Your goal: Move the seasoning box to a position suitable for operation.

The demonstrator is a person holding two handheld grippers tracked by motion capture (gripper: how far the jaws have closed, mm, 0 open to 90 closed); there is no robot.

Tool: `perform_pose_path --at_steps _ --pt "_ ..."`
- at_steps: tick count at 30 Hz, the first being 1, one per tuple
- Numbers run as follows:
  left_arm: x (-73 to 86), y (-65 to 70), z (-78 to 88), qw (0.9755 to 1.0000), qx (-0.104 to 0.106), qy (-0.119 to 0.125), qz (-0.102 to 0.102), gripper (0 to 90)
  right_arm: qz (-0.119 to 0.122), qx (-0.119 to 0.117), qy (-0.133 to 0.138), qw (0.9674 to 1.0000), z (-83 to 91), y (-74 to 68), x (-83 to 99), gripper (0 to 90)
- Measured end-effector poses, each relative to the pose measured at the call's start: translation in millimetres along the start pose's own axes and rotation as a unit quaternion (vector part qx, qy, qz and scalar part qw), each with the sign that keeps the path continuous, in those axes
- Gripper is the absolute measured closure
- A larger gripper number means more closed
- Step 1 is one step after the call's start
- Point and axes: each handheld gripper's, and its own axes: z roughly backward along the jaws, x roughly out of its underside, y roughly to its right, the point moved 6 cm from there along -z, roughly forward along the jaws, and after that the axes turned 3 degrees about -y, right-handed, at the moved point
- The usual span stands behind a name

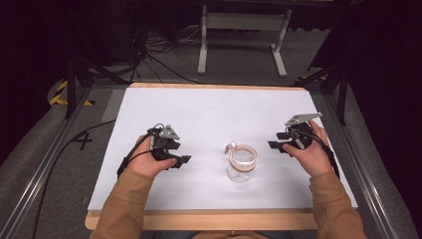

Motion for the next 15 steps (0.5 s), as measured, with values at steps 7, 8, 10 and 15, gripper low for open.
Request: perform_pose_path --at_steps 7,8,10,15 --pt "-7.7 -1.1 13.2 0.9987 0.024 0.041 0.018 58.7 -0.002 -0.014 -0.011 0.9998 4.6 -2.5 8.2 68.3" --pt "-10.2 -0.6 14.7 0.9986 0.024 0.047 0.007 61.7 -0.002 -0.021 -0.014 0.9997 5.0 -3.2 9.5 69.6" --pt "-11.9 -0.8 14.8 0.9982 0.022 0.056 0.000 64.0 -0.002 -0.023 -0.017 0.9996 5.8 -3.5 10.7 71.2" --pt "-18.4 3.6 15.8 0.9969 0.043 0.065 0.007 66.5 -0.007 -0.035 -0.010 0.9993 12.6 -3.9 17.5 88.1"
